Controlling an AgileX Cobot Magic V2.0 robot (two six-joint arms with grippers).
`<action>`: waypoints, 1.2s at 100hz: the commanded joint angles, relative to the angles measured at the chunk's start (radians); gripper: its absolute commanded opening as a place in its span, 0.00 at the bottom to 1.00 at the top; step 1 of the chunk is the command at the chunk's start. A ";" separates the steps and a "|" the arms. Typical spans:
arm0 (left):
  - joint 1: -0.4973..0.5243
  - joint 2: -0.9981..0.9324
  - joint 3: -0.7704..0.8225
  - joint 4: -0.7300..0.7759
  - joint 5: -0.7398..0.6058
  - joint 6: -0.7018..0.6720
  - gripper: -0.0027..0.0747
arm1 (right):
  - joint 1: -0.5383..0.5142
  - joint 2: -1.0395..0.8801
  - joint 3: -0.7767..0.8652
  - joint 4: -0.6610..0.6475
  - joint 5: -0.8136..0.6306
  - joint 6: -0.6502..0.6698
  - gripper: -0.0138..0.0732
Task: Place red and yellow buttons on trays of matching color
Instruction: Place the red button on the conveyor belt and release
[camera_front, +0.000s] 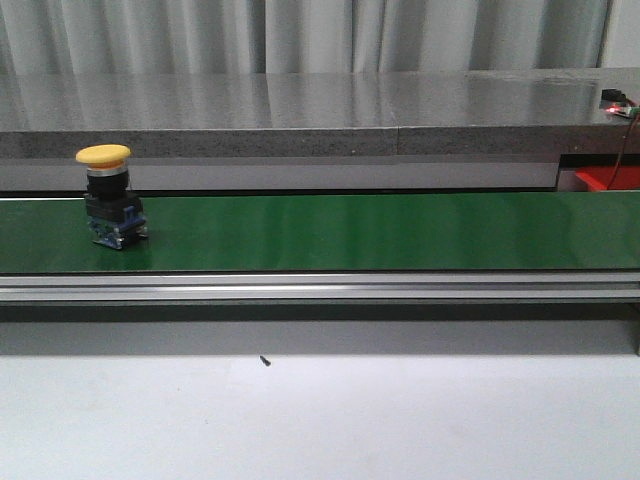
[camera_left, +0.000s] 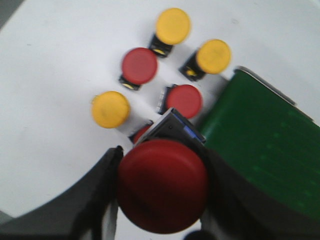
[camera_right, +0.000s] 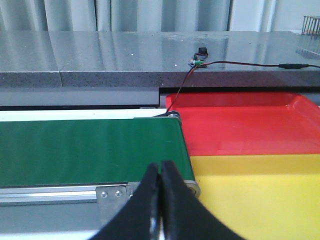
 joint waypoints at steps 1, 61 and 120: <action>-0.084 -0.051 -0.032 -0.037 0.006 0.000 0.04 | -0.001 -0.013 -0.019 -0.011 -0.075 0.000 0.08; -0.297 0.091 -0.032 0.084 -0.001 -0.013 0.11 | -0.001 -0.013 -0.019 -0.011 -0.075 0.000 0.08; -0.320 0.100 -0.032 0.087 0.040 -0.008 0.74 | -0.001 -0.013 -0.019 -0.011 -0.075 0.000 0.08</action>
